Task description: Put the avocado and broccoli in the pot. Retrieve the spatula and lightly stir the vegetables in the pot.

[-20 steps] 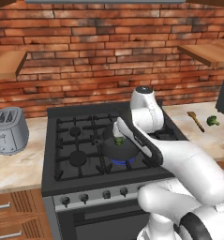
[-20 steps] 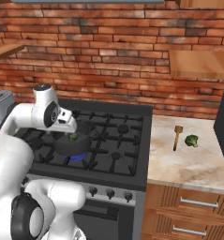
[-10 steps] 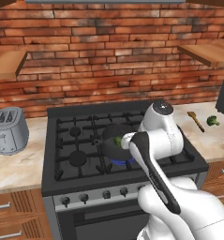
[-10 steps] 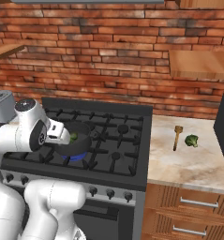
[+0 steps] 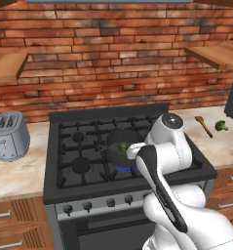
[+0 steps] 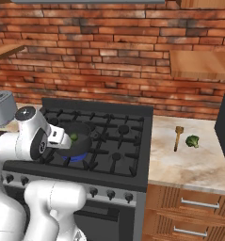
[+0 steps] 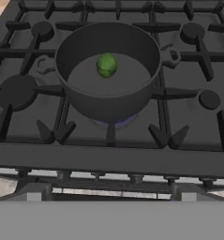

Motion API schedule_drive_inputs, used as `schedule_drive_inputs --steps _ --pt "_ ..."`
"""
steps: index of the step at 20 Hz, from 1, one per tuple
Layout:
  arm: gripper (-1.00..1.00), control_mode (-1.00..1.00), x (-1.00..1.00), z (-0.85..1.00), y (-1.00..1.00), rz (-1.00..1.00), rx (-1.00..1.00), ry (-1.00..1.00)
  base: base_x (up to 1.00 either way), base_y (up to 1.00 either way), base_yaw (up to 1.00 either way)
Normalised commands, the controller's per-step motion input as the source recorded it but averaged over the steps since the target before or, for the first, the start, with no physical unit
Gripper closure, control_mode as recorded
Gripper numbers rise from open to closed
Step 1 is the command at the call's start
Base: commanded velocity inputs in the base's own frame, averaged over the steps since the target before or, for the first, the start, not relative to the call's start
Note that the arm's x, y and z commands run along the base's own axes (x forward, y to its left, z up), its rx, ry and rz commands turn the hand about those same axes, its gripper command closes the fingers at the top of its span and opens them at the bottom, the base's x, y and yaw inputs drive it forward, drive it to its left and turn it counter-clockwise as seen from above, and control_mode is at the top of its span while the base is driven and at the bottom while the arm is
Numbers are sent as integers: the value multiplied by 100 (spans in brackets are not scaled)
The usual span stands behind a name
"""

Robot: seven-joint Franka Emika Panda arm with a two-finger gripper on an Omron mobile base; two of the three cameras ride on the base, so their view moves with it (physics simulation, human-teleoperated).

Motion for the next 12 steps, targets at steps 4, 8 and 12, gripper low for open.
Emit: schedule_drive_inputs --steps 4,8,12 --pt "-100 -100 0 0 0 0 0 0 0 0 0" --pt "-100 -100 -54 0 -31 -8 5 -2 0 0 0" --pt "-100 -100 -21 0 -56 -9 6 0 0 0 0"
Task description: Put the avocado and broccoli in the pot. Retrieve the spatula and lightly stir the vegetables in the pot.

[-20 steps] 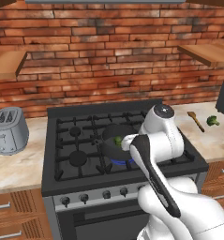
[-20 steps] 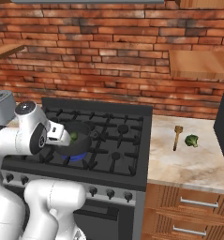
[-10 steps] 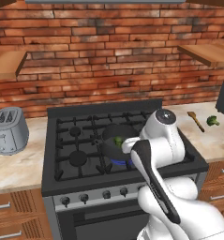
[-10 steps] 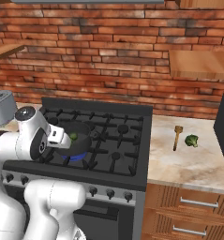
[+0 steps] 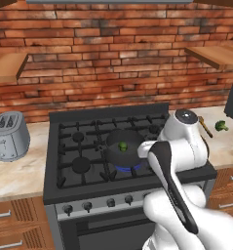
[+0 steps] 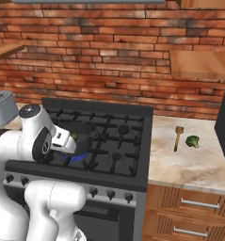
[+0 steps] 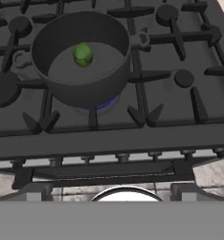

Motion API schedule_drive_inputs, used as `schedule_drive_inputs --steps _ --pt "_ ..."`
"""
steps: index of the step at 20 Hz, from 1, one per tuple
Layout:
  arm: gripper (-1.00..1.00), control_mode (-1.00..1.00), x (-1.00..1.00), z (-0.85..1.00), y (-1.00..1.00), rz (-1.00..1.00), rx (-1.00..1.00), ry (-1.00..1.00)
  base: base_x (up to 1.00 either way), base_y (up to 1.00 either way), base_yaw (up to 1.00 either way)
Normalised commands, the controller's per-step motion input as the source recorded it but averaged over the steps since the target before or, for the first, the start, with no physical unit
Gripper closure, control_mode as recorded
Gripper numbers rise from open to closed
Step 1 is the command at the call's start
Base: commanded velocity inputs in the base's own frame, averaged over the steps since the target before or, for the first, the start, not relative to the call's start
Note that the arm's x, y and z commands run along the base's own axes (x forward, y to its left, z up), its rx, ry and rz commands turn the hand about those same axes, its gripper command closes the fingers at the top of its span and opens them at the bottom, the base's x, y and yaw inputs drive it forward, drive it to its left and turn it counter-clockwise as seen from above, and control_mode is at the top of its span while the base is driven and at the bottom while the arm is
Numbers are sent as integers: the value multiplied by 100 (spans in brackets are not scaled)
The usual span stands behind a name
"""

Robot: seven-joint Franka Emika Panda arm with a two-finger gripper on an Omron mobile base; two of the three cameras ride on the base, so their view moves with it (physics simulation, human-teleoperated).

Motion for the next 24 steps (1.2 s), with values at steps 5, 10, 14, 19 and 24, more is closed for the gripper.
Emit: schedule_drive_inputs --steps 5,10,14,19,24 --pt "-100 -100 -6 0 -52 0 6 0 0 0 0" --pt "-100 100 0 0 -13 0 1 0 0 -9 0" --pt "-100 100 0 0 0 0 0 0 -6 -30 0" --pt "-100 100 0 0 0 0 0 0 0 -89 -1" --pt "-100 100 0 0 0 0 0 0 -21 -100 -5"
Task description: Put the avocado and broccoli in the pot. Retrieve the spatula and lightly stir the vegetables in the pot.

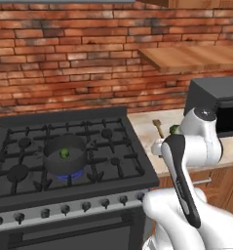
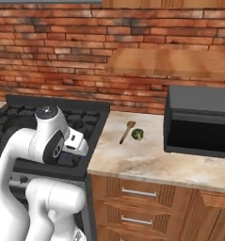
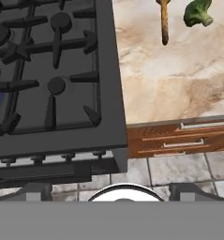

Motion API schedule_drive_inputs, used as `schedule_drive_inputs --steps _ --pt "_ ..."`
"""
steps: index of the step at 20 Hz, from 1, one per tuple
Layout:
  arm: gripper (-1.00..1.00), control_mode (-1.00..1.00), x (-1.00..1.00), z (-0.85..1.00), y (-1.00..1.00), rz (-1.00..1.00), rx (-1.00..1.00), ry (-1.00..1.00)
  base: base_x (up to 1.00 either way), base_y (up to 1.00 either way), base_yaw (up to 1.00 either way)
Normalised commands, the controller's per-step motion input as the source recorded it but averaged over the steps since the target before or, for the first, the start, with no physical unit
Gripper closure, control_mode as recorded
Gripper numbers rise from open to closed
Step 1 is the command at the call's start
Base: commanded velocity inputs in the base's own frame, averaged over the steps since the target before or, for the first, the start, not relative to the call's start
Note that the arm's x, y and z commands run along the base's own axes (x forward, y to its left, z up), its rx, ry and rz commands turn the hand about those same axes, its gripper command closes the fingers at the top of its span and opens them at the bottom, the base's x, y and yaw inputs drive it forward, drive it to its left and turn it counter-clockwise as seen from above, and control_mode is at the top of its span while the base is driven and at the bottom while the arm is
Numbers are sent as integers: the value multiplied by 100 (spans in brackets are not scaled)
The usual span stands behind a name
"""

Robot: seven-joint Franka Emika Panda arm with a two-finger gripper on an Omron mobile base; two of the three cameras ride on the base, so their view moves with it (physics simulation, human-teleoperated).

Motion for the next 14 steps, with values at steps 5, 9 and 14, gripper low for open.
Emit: schedule_drive_inputs --steps 5,9,14 --pt "-100 100 0 0 0 0 0 0 27 -88 -1" --pt "-100 100 0 0 0 0 0 0 67 -17 0" --pt "-100 100 0 0 0 0 0 0 64 2 -3"
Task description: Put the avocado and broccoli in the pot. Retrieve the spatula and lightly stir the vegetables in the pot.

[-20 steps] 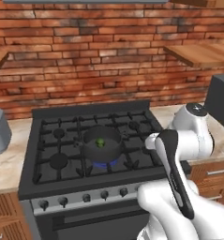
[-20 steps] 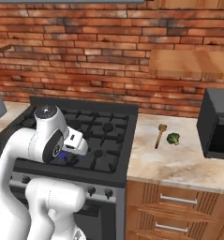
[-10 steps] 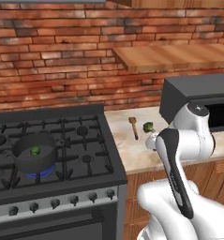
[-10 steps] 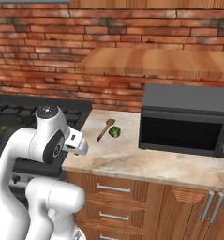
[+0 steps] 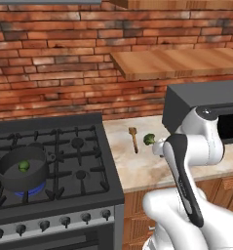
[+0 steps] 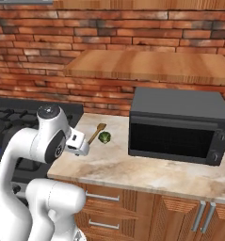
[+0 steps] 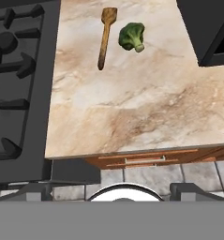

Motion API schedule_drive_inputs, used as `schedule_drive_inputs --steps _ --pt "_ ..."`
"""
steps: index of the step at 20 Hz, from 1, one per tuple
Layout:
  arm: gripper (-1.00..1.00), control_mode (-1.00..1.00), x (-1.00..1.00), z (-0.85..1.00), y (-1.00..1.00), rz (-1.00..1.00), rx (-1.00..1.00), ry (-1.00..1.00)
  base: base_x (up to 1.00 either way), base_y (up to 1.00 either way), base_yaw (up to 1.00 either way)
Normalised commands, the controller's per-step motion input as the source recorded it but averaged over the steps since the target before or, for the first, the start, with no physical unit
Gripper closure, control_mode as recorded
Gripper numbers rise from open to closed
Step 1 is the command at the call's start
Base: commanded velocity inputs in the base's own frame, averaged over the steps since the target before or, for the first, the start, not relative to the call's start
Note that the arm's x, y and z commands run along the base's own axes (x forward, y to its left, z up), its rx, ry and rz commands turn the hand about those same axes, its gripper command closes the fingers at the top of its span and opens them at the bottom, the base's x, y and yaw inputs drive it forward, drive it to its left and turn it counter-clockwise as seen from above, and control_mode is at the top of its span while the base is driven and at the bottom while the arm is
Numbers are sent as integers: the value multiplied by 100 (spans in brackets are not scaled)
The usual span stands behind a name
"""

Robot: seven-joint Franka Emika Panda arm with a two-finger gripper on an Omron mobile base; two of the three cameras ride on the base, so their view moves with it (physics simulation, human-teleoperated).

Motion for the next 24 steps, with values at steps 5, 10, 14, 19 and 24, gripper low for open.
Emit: schedule_drive_inputs --steps 5,10,14,19,24 --pt "-100 100 0 0 0 0 0 0 0 0 0" --pt "-100 100 0 0 0 0 0 0 0 0 0" --pt "-100 100 0 0 0 0 0 0 0 0 0" --pt "-100 -100 35 3 0 0 0 4 0 0 0" --pt "-100 -100 73 0 0 -1 -1 6 0 0 0"
